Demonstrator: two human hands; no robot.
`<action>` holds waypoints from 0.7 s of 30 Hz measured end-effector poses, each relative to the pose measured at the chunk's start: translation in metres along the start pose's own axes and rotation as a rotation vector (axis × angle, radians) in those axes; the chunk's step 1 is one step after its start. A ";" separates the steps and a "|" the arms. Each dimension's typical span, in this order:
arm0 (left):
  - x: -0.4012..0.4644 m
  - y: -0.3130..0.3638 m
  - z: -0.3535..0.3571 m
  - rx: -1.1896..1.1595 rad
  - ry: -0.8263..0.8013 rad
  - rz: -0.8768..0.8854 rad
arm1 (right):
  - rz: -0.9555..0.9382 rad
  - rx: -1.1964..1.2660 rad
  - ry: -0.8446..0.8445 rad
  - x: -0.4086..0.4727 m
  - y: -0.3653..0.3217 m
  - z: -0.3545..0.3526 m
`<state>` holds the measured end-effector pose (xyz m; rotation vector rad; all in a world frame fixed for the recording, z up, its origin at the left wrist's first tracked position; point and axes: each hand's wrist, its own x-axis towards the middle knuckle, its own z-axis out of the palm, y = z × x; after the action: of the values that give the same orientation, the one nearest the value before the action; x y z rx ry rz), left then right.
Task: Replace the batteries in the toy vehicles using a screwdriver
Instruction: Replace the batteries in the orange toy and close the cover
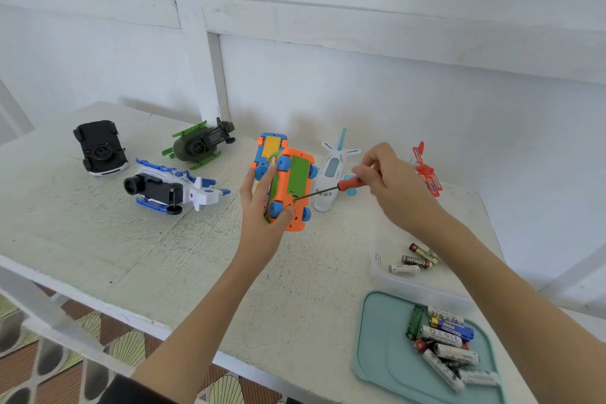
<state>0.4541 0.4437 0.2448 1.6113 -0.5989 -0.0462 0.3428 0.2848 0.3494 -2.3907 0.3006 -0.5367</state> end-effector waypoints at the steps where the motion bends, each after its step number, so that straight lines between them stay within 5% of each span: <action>1: -0.001 0.001 0.001 -0.009 -0.004 0.006 | 0.034 -0.048 -0.001 0.003 0.002 -0.001; 7: 0.000 0.001 0.002 -0.010 0.003 -0.002 | -0.094 0.090 -0.120 -0.001 0.003 -0.006; 13: -0.002 0.000 0.003 0.022 -0.001 0.014 | -0.050 -0.109 -0.090 0.003 0.006 -0.006; 17: -0.001 0.000 0.001 0.024 0.012 0.007 | -0.188 -0.063 -0.153 -0.002 0.006 -0.008; 21: -0.001 0.003 0.003 -0.003 0.004 0.014 | -0.133 -0.020 -0.017 0.000 0.006 -0.006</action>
<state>0.4509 0.4412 0.2467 1.6034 -0.6068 -0.0337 0.3401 0.2770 0.3496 -2.4453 0.1401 -0.5755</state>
